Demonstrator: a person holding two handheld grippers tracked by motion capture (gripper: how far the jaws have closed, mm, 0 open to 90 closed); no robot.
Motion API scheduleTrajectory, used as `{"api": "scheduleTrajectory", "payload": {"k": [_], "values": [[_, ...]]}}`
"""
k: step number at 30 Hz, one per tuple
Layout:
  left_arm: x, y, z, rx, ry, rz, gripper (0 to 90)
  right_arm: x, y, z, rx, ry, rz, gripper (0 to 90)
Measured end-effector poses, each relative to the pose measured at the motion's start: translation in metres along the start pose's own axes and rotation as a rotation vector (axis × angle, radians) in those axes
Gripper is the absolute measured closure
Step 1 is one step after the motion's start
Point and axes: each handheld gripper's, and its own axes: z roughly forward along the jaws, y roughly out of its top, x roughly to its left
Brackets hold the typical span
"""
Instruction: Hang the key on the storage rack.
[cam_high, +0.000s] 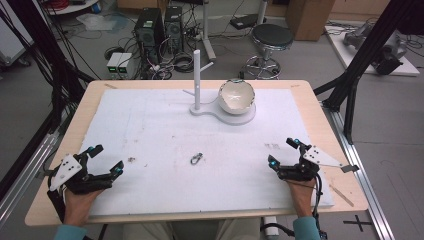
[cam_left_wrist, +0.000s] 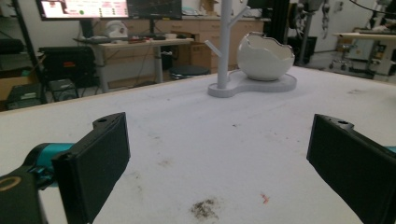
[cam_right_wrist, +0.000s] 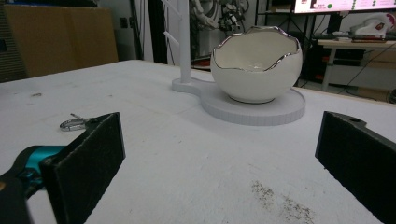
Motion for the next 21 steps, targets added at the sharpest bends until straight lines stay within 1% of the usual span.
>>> {"api": "scheduleTrajectory", "payload": {"k": [2,3,4,6,7,8,9,10,11,12,13,14,15,16,17,18,21], "values": [[0.001,0.008,0.005,0.017,-0.023,0.019,6.5,0.000,0.000,0.000,0.001,0.000,0.003,0.6],[0.001,0.018,0.010,0.035,-0.043,0.045,6.5,0.000,0.000,0.000,0.000,0.000,0.000,0.6],[0.001,0.018,0.010,0.035,-0.043,0.045,6.5,0.000,0.000,0.000,0.001,0.001,0.001,0.6],[0.001,0.030,0.016,0.057,-0.072,0.078,6.5,0.001,0.000,0.000,0.003,0.002,0.007,0.6],[0.002,0.042,0.023,0.077,-0.106,0.107,6.5,0.000,0.000,0.000,0.001,0.001,0.002,0.6],[0.002,0.042,0.023,0.077,-0.106,0.107,6.5,0.000,0.000,0.000,0.001,0.001,0.002,0.6],[0.002,0.054,0.029,0.101,-0.141,0.132,6.4,0.000,0.000,0.000,0.000,0.001,-0.001,0.5],[0.002,0.060,0.033,0.109,-0.157,0.144,6.5,0.000,0.000,0.000,0.001,0.002,0.001,0.6],[0.002,0.060,0.033,0.109,-0.157,0.144,6.5,0.000,0.000,0.000,0.000,0.001,-0.001,0.5],[0.002,0.066,0.036,0.123,-0.170,0.156,6.5,0.001,0.000,0.000,0.004,0.003,0.007,0.5],[0.002,0.077,0.043,0.142,-0.195,0.181,6.5,0.001,0.000,0.000,0.005,0.003,0.007,0.6],[0.002,0.077,0.043,0.142,-0.195,0.181,6.5,0.001,0.000,0.000,0.004,0.003,0.007,0.6],[0.002,0.084,0.048,0.154,-0.214,0.192,6.5,0.001,0.000,0.000,0.004,0.003,0.007,0.6],[0.001,0.088,0.050,0.163,-0.224,0.203,6.5,0.001,0.000,0.000,0.004,0.003,0.007,0.6],[-0.001,0.097,0.059,0.189,-0.249,0.229,6.5,0.001,0.000,0.000,0.007,0.002,0.008,0.6],[-0.001,0.097,0.059,0.189,-0.249,0.229,6.5,0.001,0.000,0.000,0.007,0.002,0.008,0.5],[-0.008,0.110,0.073,0.227,-0.297,0.260,6.5,0.001,0.000,0.000,0.007,0.001,0.006,0.6]]}}
